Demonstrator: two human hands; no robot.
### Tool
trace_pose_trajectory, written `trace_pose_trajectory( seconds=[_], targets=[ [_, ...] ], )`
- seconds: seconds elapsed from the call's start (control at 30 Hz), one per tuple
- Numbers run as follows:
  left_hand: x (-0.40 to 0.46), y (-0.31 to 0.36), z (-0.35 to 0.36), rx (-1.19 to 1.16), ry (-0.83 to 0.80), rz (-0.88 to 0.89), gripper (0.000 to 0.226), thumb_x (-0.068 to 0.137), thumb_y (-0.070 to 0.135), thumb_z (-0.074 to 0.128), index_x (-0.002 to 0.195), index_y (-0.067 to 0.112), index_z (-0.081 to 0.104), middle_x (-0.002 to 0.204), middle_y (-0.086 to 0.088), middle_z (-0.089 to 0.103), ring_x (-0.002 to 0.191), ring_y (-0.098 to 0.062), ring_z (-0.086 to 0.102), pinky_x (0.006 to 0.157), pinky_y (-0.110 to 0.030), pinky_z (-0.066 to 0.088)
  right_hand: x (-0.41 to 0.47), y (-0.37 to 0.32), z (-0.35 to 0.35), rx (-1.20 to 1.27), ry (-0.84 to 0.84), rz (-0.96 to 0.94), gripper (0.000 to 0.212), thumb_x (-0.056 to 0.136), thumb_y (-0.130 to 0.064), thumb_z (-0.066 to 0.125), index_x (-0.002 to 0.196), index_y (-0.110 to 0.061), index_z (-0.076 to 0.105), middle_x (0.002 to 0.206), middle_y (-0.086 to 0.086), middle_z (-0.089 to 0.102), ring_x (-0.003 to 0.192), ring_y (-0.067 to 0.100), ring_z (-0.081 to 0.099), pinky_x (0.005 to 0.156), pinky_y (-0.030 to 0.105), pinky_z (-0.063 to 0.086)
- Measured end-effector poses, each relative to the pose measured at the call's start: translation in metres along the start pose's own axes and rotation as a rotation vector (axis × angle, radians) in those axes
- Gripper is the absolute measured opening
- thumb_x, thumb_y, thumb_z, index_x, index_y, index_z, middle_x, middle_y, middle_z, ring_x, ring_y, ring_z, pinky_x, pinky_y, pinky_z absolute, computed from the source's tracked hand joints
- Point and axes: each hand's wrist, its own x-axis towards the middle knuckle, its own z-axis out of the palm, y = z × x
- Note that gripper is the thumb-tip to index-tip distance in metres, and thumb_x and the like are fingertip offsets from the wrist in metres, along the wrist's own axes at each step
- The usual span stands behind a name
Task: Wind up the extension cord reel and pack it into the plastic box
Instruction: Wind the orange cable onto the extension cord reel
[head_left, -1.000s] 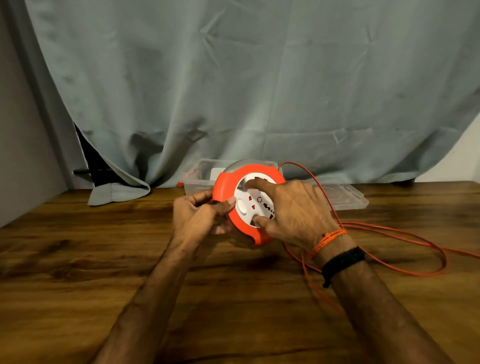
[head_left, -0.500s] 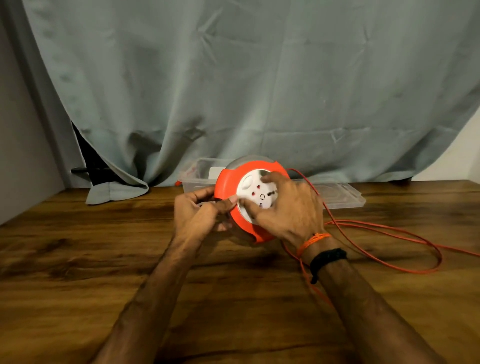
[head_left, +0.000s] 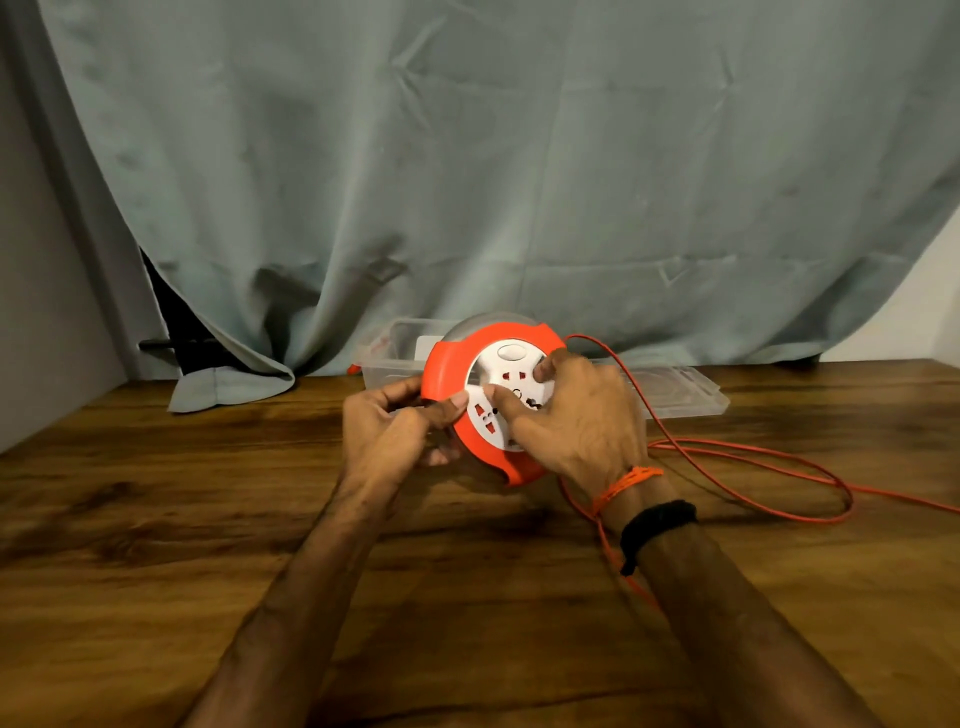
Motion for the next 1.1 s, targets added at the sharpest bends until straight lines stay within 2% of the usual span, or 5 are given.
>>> trace_pose_trajectory(
  seconds=[0.13,0.67,0.83,0.97,1.1],
  targets=[
    [0.001,-0.001,0.000,0.003,0.012,-0.008,0.039,0.073,0.008,0.080,0.111,0.003,0.070,0.089,-0.012,0.076,0.071,-0.027,0.075,0.058,-0.039,0.061,-0.001,0.006,-0.008,-0.260,0.051,-0.253,0.050,0.079,-0.059,0.059,0.119,-0.030,0.059,0.093,0.005,0.071,0.093,0.034,0.066,0.067,0.035,0.042],
    [0.000,0.001,-0.003,0.030,-0.013,-0.006,0.037,0.071,0.008,0.081,0.107,0.007,0.071,0.086,-0.008,0.077,0.071,-0.025,0.075,0.066,-0.048,0.061,0.006,0.014,-0.002,-0.367,-0.202,-0.491,0.068,0.086,-0.040,0.060,0.144,-0.054,0.029,0.123,0.004,0.063,0.114,0.033,0.057,0.090,0.038,0.044],
    [0.000,0.001,-0.002,0.023,-0.024,0.003,0.033,0.072,0.006,0.080,0.104,0.007,0.072,0.086,-0.010,0.077,0.073,-0.026,0.075,0.068,-0.050,0.061,0.005,0.017,0.005,-0.299,-0.077,-0.537,0.063,0.074,-0.036,0.068,0.133,-0.049,0.051,0.101,0.008,0.072,0.095,0.037,0.065,0.075,0.038,0.047],
    [0.000,0.000,-0.001,0.033,-0.022,0.029,0.026,0.072,0.005,0.080,0.096,0.013,0.073,0.080,-0.007,0.077,0.073,-0.029,0.074,0.067,-0.051,0.061,0.002,0.017,0.009,-0.170,0.041,-0.342,0.060,0.066,-0.055,0.069,0.125,-0.047,0.059,0.096,0.002,0.074,0.093,0.032,0.067,0.076,0.035,0.049],
    [-0.004,0.000,0.004,0.028,-0.038,0.025,0.033,0.073,0.004,0.080,0.105,0.005,0.072,0.085,-0.013,0.076,0.069,-0.027,0.074,0.058,-0.040,0.061,-0.002,0.008,0.020,0.137,0.038,0.082,0.058,0.072,-0.064,0.068,0.109,-0.019,0.067,0.107,0.009,0.072,0.105,0.030,0.064,0.082,0.033,0.048]
  ],
)
